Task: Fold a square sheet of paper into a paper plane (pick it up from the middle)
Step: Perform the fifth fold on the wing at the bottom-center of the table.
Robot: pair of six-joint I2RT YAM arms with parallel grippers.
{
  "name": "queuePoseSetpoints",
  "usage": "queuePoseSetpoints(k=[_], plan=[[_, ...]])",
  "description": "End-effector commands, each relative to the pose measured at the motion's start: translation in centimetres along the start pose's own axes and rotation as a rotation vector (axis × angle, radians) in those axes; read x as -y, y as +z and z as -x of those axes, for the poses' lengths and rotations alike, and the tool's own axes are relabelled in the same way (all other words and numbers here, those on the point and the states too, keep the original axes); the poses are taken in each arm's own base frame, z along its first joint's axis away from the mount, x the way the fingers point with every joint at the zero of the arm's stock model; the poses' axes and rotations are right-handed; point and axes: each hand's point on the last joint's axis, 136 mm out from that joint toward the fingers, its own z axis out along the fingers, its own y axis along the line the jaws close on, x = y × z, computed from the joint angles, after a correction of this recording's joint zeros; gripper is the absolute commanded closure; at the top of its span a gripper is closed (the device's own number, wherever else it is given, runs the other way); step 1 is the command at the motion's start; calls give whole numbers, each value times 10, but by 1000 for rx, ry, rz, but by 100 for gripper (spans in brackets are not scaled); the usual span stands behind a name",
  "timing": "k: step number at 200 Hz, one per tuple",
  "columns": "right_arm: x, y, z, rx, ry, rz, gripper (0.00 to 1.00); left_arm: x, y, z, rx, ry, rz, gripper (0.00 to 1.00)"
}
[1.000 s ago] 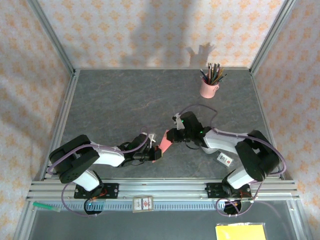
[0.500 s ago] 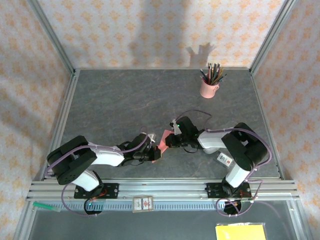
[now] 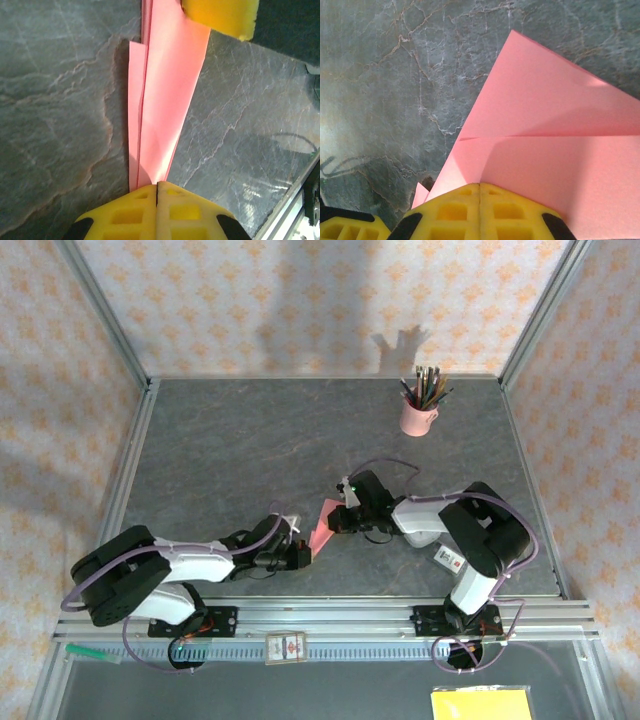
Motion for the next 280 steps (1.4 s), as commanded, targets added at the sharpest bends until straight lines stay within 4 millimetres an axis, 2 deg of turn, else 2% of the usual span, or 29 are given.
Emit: queuePoseSetpoints(k=[1, 22, 57, 88, 105, 126, 136, 153, 171, 188, 207, 221, 241, 257, 280], plan=[[75, 8, -48, -125, 106, -286, 99, -38, -6, -51, -166, -43, 127, 100], [75, 8, -47, -129, 105, -289, 99, -42, -9, -58, -177, -52, 139, 100], [74, 8, -45, -131, 95, -292, 99, -37, -13, -66, -193, -33, 128, 100], [73, 8, -44, -137, 67, -289, 99, -30, -18, -63, -197, -11, 129, 100], [66, 7, -41, -140, 18, -259, 99, -15, -24, -49, -145, 14, 84, 100], [51, 5, -34, -139, -81, -206, 98, 5, -38, -21, -31, 21, 11, 100], [42, 3, -26, -136, -132, -186, 97, 8, -48, -4, 40, 4, -6, 95], [26, 1, -10, -130, -195, -156, 94, 4, -65, 23, 161, -41, -7, 86], [12, -2, 4, -120, -237, -145, 89, -11, -81, 47, 269, -112, 37, 74], [3, -13, 23, -70, -257, -189, 85, -24, -91, 64, 334, -170, 70, 69], [-11, -32, 37, 7, -216, -223, 80, -28, -96, 79, 369, -197, 65, 64], [-15, -43, 40, 64, -163, -297, 73, -29, -96, 88, 384, -186, 70, 60], [-10, -56, 43, 165, -72, -454, 65, -32, -94, 97, 396, -159, 101, 55], [-12, -56, 42, 218, -15, -505, 52, -29, -93, 104, 399, -132, 102, 52], [-12, -47, 37, 239, 15, -564, 37, -21, -89, 108, 393, -106, 76, 50]])
